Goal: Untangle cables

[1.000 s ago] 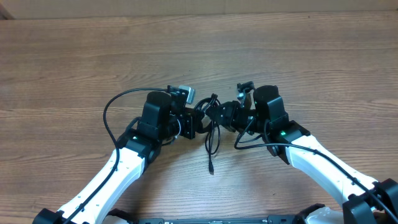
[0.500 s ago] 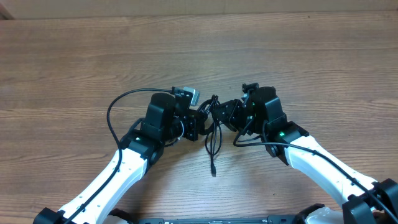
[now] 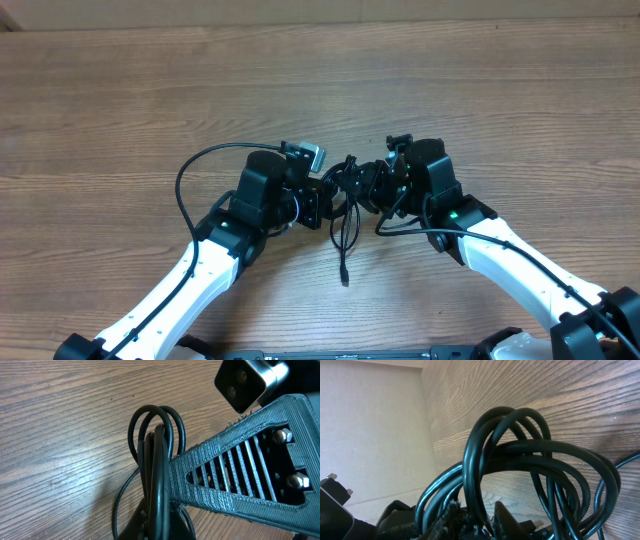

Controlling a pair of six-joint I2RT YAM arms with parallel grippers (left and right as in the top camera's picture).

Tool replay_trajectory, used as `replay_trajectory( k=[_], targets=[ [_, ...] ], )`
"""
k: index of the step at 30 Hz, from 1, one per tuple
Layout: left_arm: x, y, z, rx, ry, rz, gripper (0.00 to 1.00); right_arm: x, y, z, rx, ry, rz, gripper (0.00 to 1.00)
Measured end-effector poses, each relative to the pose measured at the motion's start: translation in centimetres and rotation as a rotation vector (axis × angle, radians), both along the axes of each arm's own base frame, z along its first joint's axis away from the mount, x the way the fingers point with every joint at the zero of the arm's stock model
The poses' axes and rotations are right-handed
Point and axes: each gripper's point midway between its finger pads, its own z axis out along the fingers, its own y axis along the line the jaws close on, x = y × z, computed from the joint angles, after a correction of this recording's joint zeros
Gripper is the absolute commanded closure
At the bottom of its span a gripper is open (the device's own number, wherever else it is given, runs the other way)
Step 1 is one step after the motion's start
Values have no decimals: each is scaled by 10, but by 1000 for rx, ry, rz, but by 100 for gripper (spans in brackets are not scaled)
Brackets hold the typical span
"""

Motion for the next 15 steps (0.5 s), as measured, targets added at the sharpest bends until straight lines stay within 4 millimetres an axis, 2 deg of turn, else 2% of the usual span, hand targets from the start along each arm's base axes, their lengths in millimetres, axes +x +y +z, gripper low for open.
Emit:
replay_trajectory(
  k=[10, 11, 13, 15],
  targets=[
    [-5, -16, 14, -102, -37, -94, 96, 5, -3, -1, -14, -9, -33, 81],
    [-5, -16, 14, -110, -34, -101, 96, 5, -3, -1, -14, -9, -34, 82],
    [-6, -17, 15, -125, -29, -115, 96, 6, -2, 1, -10, -19, -32, 96],
    [-8, -17, 16, -136, -25, -126, 96, 7, -1, 3, -3, -29, -29, 96]
  ],
)
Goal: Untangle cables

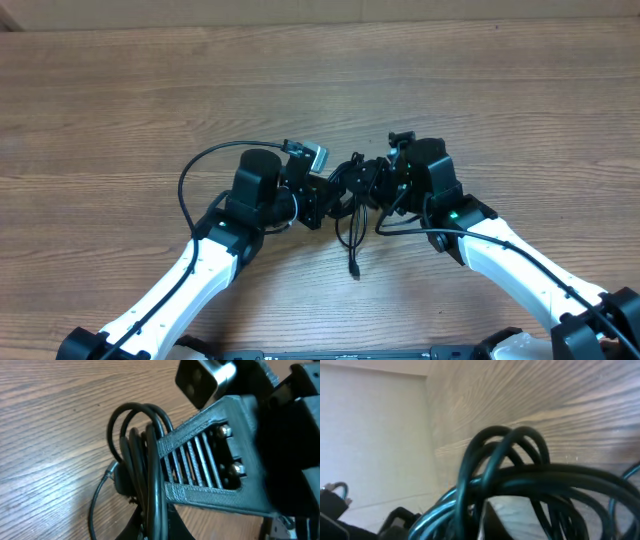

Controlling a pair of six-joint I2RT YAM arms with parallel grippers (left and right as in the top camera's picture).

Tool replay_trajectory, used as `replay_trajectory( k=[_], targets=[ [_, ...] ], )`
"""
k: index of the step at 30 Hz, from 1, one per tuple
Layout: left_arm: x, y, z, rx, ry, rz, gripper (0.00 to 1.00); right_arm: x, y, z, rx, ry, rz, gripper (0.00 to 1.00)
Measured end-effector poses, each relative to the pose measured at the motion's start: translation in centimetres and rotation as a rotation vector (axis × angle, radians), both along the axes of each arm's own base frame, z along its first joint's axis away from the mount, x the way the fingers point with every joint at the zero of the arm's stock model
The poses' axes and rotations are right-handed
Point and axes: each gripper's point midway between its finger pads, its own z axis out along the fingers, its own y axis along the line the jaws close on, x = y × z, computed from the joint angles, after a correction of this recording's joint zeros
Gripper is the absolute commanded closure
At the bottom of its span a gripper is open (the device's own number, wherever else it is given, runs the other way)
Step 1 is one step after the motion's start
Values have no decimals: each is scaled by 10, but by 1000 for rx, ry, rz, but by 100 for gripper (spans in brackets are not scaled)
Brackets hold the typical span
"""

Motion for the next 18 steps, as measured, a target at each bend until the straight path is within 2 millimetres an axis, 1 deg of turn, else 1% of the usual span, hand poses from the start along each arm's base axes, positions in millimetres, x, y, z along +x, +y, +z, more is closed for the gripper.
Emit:
replay_trajectory(
  k=[5, 8, 9, 11, 13, 14, 16, 18],
  targets=[
    [-2, 0, -2, -10, 12, -14, 95, -3, 0, -2, -12, -1, 18, 96],
    [-2, 2, -1, -24, 20, -22, 78, -4, 1, -1, -17, -23, 39, 96],
    [-2, 3, 0, -36, 25, -30, 77, -4, 2, 0, -17, -27, 45, 96],
    [-4, 3, 3, -59, 32, -51, 80, -4, 3, 1, -18, -36, 52, 96],
    [-2, 7, 9, -89, 33, -55, 91, -3, 2, 2, -22, -43, 56, 96],
    [0, 9, 11, -102, 34, -50, 95, -3, 2, 1, -26, -43, 56, 96],
    [5, 10, 19, -128, 16, -48, 96, -6, 3, -4, -34, -28, 71, 96],
    [5, 11, 19, -133, 29, -41, 96, -8, 4, -8, -39, -19, 80, 96]
  ],
)
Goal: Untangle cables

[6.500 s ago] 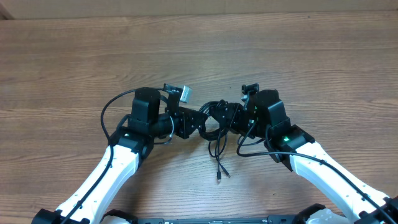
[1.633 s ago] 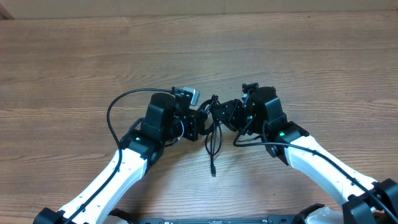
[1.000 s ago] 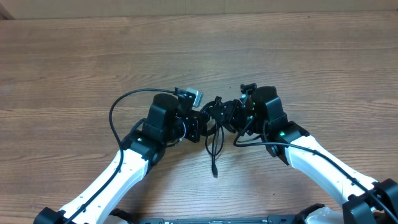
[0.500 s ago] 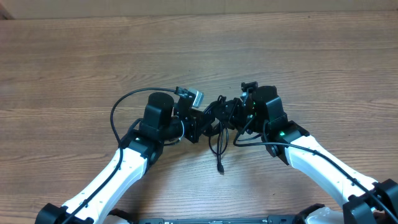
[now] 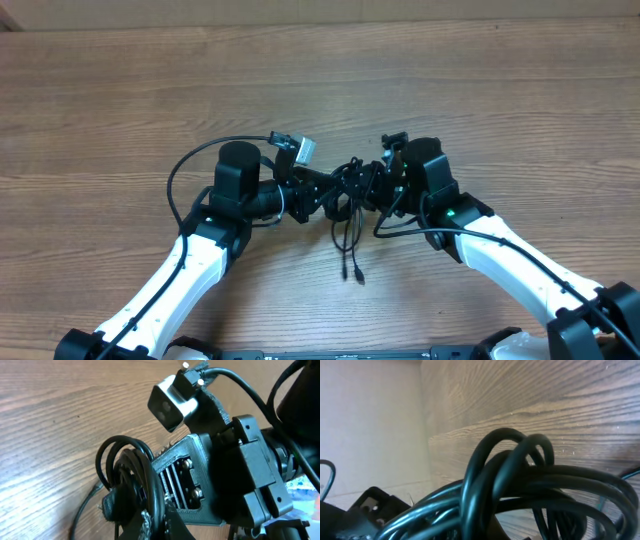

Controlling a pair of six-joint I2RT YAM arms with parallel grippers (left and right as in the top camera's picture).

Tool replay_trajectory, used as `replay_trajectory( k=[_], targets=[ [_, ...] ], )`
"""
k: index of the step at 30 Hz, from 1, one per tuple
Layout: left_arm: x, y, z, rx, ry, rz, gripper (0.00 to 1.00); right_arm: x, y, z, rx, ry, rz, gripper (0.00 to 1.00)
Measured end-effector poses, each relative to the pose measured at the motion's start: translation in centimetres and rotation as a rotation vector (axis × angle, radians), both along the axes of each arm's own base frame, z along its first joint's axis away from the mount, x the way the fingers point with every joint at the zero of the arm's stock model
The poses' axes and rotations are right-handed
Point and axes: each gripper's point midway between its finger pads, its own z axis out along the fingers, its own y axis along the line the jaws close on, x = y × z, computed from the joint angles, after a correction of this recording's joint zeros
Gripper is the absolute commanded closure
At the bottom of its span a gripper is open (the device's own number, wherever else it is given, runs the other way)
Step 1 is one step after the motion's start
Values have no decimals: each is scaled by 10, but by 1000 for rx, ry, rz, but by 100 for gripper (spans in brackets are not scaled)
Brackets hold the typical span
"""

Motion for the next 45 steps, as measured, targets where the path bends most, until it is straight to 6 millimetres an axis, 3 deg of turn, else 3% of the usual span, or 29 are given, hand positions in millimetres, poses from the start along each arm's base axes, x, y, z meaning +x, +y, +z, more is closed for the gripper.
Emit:
replay_trajectory(
  k=[10, 19, 21, 25, 32, 37, 45],
  targets=[
    [1, 4, -9, 20, 58, 45, 96, -2, 0, -5, -9, 16, 8, 96],
    [-5, -3, -11, 30, 66, 26, 89, -3, 0, -6, -12, 19, 9, 96],
    [-8, -6, -14, 41, 77, 19, 94, -3, 0, -7, -14, 21, 8, 96],
    [-13, -3, -27, 111, 127, 55, 96, -4, -2, -12, -27, 31, 7, 96],
    [-15, 34, -69, 358, 227, 240, 96, -9, 2, -16, -28, 36, 32, 96],
    [-7, 52, -78, 446, 217, 332, 96, -9, 9, 10, 46, -54, 104, 96],
    [2, 60, -77, 468, 190, 392, 96, -12, 5, 79, 262, -291, 285, 96]
  ],
)
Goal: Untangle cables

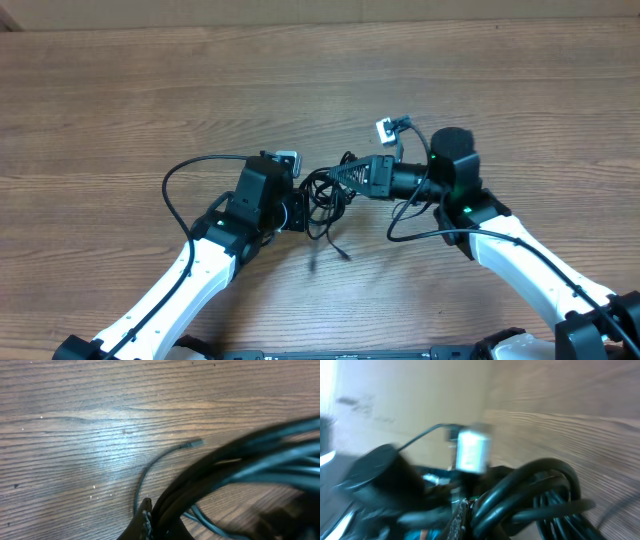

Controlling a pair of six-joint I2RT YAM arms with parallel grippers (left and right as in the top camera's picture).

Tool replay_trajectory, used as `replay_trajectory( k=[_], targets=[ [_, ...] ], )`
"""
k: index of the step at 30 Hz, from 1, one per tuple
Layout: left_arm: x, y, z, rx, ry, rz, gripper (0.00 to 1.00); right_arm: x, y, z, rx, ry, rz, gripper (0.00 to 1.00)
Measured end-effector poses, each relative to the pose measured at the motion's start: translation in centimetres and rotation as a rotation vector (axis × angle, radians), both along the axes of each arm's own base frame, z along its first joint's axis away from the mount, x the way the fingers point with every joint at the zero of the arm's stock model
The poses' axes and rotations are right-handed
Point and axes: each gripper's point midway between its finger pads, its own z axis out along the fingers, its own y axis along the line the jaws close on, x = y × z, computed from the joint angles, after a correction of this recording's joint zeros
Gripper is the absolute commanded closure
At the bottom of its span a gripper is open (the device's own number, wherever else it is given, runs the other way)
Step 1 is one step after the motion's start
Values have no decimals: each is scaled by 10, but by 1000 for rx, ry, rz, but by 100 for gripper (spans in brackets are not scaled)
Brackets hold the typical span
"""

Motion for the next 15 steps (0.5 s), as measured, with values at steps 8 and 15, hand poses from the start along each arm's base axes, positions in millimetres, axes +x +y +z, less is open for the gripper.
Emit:
replay_trajectory(
  k=[8, 15],
  targets=[
    [-5, -14, 6, -73, 14, -52, 96, -3, -10, 33, 107, -60, 68, 96],
    [-18, -38, 16, -146, 3, -192, 96, 24, -29, 36, 134, 54, -92, 96]
  ],
)
